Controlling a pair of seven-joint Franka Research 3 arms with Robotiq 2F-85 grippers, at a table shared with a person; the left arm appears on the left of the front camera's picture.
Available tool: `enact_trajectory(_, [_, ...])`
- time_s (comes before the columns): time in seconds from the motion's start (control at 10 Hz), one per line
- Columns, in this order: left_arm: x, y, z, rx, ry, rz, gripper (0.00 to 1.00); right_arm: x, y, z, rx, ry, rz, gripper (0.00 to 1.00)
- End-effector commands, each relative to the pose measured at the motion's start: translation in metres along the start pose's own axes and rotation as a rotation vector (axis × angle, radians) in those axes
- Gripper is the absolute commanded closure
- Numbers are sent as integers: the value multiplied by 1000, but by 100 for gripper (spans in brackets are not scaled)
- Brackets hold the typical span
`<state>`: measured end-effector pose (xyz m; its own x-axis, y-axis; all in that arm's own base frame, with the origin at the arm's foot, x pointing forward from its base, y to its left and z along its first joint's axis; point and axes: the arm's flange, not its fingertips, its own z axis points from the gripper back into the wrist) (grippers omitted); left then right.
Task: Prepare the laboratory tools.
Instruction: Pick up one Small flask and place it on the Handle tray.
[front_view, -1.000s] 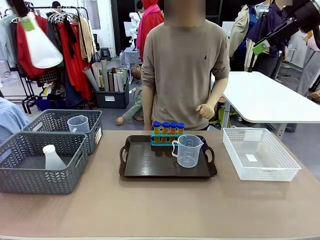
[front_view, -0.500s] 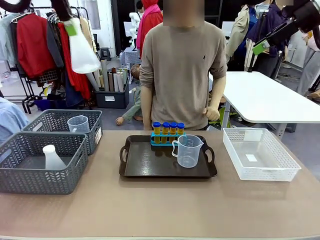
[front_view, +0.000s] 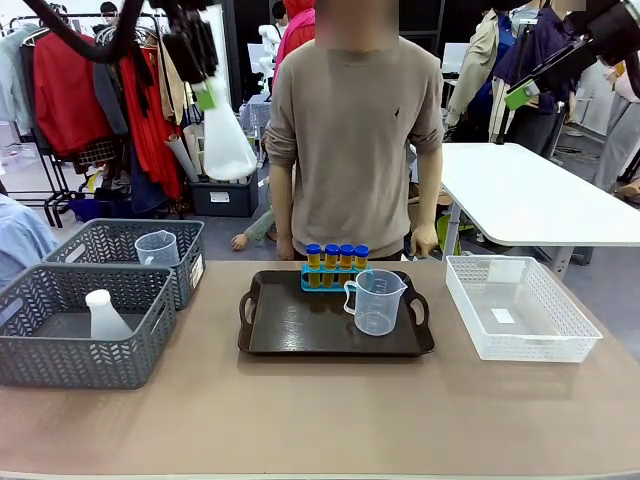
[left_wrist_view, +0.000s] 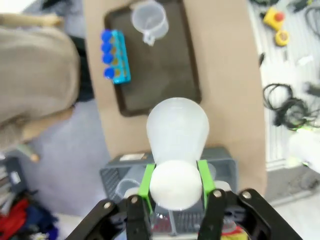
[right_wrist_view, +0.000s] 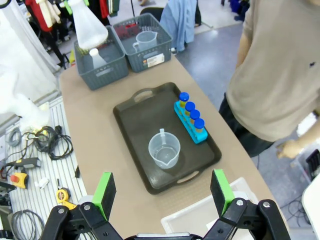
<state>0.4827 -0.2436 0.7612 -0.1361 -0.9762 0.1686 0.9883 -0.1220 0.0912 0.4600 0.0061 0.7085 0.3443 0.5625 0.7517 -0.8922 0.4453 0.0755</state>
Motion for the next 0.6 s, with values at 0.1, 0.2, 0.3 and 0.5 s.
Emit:
enact_trajectory(0.1, [8,-9,-62,-53,27,-101,100,1,1,0,3,-6,3,0])
enact_trajectory(0.2, [11,-6,-70,-58,13,-68,100,1,1,0,3,-6,3,0])
enact_trajectory(0.3, [18,4,-51,-60,14,-74,100,1,1,0,3,-6,3,0])
enact_trajectory(0.5, [18,4,-51,-60,14,-74,100,1,1,0,3,-6,3,0])
